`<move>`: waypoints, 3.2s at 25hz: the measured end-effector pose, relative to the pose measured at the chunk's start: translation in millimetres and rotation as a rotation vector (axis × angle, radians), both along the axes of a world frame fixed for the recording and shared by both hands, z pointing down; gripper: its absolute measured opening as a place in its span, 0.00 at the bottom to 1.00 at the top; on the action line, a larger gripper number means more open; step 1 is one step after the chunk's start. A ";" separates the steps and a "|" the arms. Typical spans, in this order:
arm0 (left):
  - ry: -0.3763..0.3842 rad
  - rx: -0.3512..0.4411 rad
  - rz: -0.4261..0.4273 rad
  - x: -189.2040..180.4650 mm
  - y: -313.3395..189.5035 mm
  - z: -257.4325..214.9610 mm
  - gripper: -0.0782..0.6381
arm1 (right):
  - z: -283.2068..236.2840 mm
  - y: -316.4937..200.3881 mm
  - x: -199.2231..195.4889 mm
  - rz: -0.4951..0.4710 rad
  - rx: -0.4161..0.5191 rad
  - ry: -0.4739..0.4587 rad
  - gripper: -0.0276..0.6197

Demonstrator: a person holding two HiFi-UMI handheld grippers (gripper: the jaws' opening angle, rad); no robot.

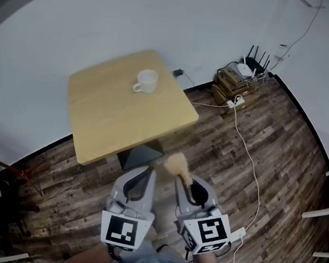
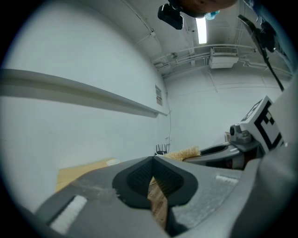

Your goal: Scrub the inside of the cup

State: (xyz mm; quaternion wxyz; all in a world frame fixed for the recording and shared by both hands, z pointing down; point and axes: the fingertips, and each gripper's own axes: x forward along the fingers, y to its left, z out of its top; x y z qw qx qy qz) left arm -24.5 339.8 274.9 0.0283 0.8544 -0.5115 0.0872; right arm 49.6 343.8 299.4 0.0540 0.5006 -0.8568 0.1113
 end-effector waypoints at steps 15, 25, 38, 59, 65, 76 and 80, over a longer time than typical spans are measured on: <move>0.010 0.032 -0.029 -7.1 -83.6 -5.7 0.13 | -18.1 -93.7 -14.4 -0.050 0.050 0.010 0.14; -0.041 -0.032 -0.165 28.5 -173.3 14.6 0.13 | -7.5 -192.2 18.5 -0.201 0.023 0.005 0.14; -0.055 -0.073 -0.418 24.8 -232.4 14.5 0.13 | -2.0 -270.4 15.4 -0.447 -0.013 -0.037 0.14; -0.048 0.013 -0.478 -91.4 -352.0 9.4 0.13 | -3.0 -404.0 -84.9 -0.518 -0.006 0.051 0.14; 0.029 -0.018 -0.502 -124.8 -382.6 17.1 0.13 | -4.4 -442.7 -114.4 -0.501 -0.008 0.082 0.14; 0.026 -0.096 -0.454 -155.7 -406.9 59.5 0.13 | 16.9 -467.3 -133.3 -0.480 -0.071 0.153 0.14; -0.019 -0.118 -0.411 -154.7 -409.1 80.4 0.13 | 33.9 -467.6 -128.7 -0.497 -0.108 0.174 0.14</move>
